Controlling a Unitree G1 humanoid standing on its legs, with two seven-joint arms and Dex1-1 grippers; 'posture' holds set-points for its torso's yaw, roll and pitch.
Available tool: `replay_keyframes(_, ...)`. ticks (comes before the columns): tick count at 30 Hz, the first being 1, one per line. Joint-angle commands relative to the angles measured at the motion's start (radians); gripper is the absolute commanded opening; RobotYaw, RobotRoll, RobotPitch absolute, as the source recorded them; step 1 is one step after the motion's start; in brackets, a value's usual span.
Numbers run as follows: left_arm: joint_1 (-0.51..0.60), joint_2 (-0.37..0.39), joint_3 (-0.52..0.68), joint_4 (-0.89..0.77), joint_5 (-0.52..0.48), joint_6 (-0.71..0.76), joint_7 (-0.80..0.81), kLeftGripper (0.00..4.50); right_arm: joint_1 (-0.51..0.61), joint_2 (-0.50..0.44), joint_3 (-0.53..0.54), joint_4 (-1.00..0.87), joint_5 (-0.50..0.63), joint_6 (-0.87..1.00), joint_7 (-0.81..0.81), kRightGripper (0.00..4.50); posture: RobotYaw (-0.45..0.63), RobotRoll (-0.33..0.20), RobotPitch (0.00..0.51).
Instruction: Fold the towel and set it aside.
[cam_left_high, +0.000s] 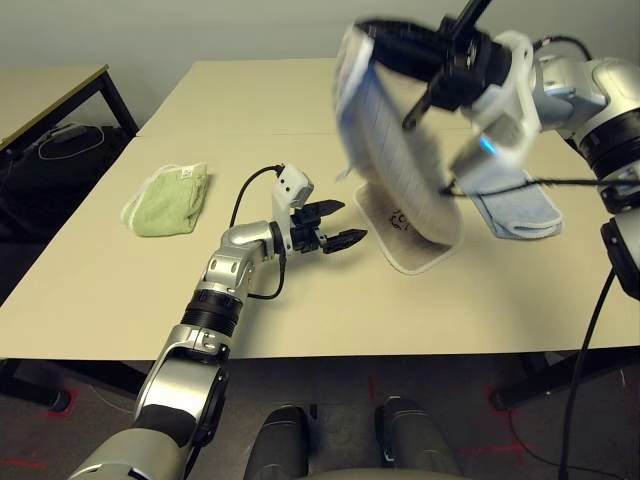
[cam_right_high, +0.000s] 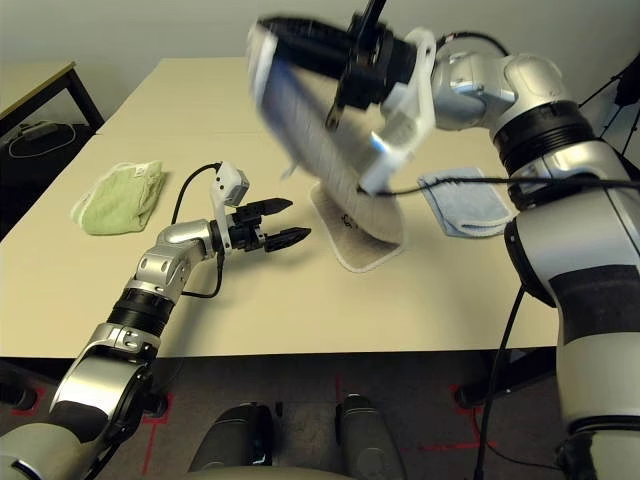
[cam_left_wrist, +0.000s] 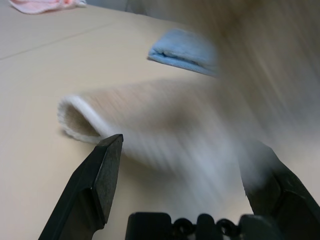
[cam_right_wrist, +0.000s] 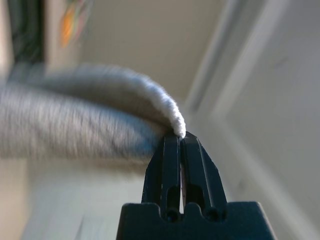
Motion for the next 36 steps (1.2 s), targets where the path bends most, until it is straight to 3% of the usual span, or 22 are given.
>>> replay_keyframes(1,-0.008,-0.004,-0.007,0.020,0.013,-0.007,0.004,4.50,-0.014,-0.093,-0.040,0.104,-0.088,0.189,-0.068,0.06,-0.01,0.000,0.039)
replay_keyframes(22,-0.052,-0.022,-0.004,0.084,0.019,-0.018,0.015,4.50,-0.105,-0.007,-0.018,0.143,-0.214,0.216,-0.209,0.06,-0.01,0.000,0.034)
replay_keyframes(29,-0.068,0.049,-0.035,0.119,0.078,0.028,0.010,4.50,-0.113,-0.021,-0.024,0.163,-0.223,0.249,-0.236,0.06,-0.01,0.000,0.036)
replay_keyframes(36,-0.076,0.040,-0.034,0.134,0.084,0.022,0.014,4.50,-0.176,-0.021,-0.012,0.171,-0.262,0.281,-0.298,0.06,-0.01,0.000,0.034)
